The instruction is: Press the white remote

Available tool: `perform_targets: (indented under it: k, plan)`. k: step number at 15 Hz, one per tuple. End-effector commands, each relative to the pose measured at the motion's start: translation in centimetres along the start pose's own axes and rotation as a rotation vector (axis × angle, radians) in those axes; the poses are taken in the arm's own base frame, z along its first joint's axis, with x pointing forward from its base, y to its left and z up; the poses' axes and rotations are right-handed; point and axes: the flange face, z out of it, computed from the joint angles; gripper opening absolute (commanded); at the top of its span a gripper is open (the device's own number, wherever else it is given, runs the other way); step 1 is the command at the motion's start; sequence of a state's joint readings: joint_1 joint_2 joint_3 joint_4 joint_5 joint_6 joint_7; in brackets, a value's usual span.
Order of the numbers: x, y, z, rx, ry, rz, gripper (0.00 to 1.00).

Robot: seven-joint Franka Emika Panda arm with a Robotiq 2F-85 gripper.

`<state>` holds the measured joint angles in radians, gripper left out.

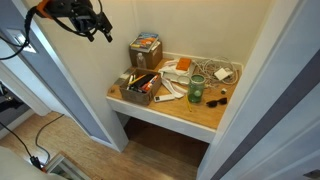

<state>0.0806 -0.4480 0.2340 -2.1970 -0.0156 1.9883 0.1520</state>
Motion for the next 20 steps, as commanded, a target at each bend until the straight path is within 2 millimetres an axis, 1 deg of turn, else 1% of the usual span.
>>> perform_targets:
  k: [1, 9, 10, 12, 14, 16, 18, 19, 20]
  plan:
    - [0.0, 0.0, -0.1, 0.0, -0.001, 0.0, 1.0]
    - [0.0, 0.0, -0.1, 0.0, -0.001, 0.0, 1.0]
    - [0.4, 0.4, 0.2, 0.01, -0.006, 0.005, 1.0]
    - [1.4, 2.4, 1.2, 0.033, -0.032, 0.04, 1.0]
    - [2.3, 5.1, 2.9, 0.04, -0.066, 0.097, 1.0]
    - [3.1, 8.0, 5.1, 0.077, -0.123, 0.145, 1.0]
    - [3.8, 10.5, 7.7, 0.122, -0.173, 0.206, 1.0]
    - [4.0, 11.7, 9.0, 0.145, -0.197, 0.237, 0.85]
    - [4.2, 12.8, 10.4, 0.164, -0.219, 0.272, 0.74]
